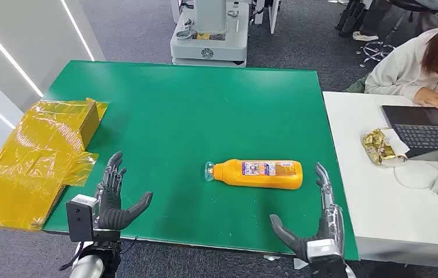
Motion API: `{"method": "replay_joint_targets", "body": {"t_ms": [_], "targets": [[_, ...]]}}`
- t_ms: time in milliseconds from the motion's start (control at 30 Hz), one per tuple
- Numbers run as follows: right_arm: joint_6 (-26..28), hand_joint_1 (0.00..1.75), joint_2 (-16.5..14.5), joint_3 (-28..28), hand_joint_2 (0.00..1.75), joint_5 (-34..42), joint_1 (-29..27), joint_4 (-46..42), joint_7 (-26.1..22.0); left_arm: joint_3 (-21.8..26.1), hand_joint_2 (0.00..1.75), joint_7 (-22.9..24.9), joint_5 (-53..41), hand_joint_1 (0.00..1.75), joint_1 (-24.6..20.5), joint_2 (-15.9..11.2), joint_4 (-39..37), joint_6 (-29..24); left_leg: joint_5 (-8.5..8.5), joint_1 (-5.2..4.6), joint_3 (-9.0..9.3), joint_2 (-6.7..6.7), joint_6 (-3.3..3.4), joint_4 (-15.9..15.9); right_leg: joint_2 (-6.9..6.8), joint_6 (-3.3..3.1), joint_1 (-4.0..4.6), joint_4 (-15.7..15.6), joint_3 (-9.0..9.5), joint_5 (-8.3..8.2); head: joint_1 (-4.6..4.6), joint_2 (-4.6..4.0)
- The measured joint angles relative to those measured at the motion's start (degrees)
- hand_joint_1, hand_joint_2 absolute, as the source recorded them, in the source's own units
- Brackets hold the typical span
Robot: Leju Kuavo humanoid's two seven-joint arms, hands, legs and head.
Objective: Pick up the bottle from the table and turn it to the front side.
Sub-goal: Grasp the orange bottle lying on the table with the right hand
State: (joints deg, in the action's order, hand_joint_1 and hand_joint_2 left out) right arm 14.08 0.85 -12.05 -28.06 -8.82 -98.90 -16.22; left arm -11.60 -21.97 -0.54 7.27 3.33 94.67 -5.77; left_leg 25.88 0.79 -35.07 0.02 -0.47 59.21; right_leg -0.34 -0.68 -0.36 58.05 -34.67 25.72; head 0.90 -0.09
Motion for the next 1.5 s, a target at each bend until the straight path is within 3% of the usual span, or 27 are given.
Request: {"method": "replay_joint_targets", "body": {"t_ms": [267,533,667,1033,1233,1500], "targets": [[-0.92,0.0,4.82,-0.35,1.75,-4.1,5.6,5.92,5.99,-0.84,1.75,0.33,-0.08,0.0,-2.72,0.02,-1.28,2.16,-0.01,-0.01,0.0,0.01,0.01,0.01,0.01,0.01,0.0,0.0,0.04,-0.05,0.0,0.0],[-11.12,0.0,9.19,-5.77,1.75,-6.13,21.91,20.77,9.07,-2.54,1.75,0.85,1.03,0.0,-6.16,0.01,-3.7,1.72,-0.12,0.0,0.04,0.1,0.04,0.02,0.16,0.01,0.0,0.04,0.04,-0.18,0.0,0.0],[-15.48,0.0,9.97,-10.33,1.75,-6.97,30.76,28.72,10.0,-2.91,1.75,1.46,1.23,0.0,-7.43,0.02,-4.5,1.84,-0.23,0.0,0.05,0.07,0.0,0.04,0.13,0.0,0.0,0.04,0.03,-0.23,0.0,0.0],[-25.89,0.0,9.31,-21.86,1.75,-9.03,45.68,43.49,13.11,-3.74,1.75,1.96,1.52,0.0,-9.69,-0.2,-6.87,2.9,-0.23,0.0,0.01,0.06,0.0,0.03,0.13,0.0,0.0,0.05,0.02,-0.23,-0.01,0.0],[-29.29,0.0,8.48,-25.87,1.75,-7.93,49.69,49.04,15.03,-4.19,1.75,2.47,2.29,0.0,-10.45,-0.33,-8.03,3.05,-0.24,0.0,0.01,0.01,0.02,0.04,0.06,0.0,0.0,0.05,0.02,-0.23,0.0,0.0],[-29.05,0.0,9.86,-27.82,1.75,-5.62,49.84,51.22,14.61,-4.19,1.75,2.72,3.6,0.0,-10.27,-0.58,-8.92,3.61,-0.22,-0.01,0.0,0.02,0.02,0.04,0.07,0.01,0.0,0.03,0.0,-0.22,0.0,0.0]]}}
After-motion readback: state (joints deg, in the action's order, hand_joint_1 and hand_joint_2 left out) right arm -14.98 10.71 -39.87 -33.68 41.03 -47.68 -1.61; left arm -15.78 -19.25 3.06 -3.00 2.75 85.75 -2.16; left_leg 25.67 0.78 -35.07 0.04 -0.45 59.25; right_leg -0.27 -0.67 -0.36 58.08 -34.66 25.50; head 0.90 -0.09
